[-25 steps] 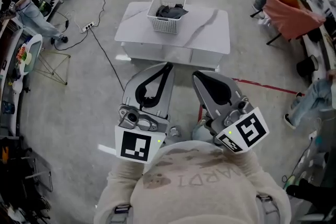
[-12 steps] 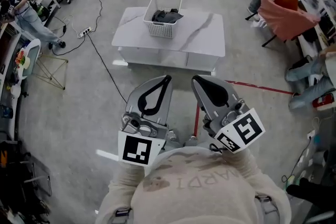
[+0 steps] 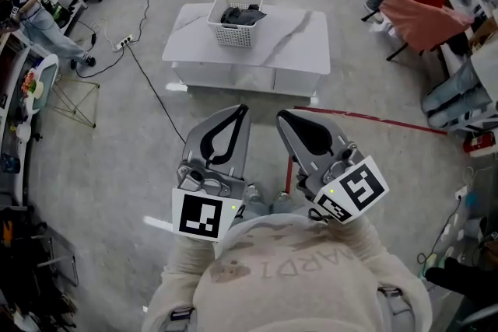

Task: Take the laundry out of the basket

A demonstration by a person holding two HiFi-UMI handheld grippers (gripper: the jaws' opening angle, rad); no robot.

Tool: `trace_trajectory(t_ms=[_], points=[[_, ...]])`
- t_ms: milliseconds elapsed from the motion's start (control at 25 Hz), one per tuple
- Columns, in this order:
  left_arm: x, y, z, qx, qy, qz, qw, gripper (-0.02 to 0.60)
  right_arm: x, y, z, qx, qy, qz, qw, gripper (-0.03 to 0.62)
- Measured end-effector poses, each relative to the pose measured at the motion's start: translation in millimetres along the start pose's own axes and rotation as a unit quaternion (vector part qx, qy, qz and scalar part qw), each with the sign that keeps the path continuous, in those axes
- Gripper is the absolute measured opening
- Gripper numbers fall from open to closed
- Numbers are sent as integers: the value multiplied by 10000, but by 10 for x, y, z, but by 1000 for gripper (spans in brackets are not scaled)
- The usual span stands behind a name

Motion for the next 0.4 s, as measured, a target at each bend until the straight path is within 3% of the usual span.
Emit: trace_trajectory(t_ms=[400], points=[[81, -30, -14, 19, 101, 58, 9999, 0, 30, -42, 73, 35, -167, 47, 9998, 26]])
Point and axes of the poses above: the fingertips, and each gripper's own axes: y forward along the fingers, z to its left, x out of its top, the point moved 7 cm from there along -y, backward along the fingers, and after that the axes turned 15 degrees about y, right-handed, at the moved point
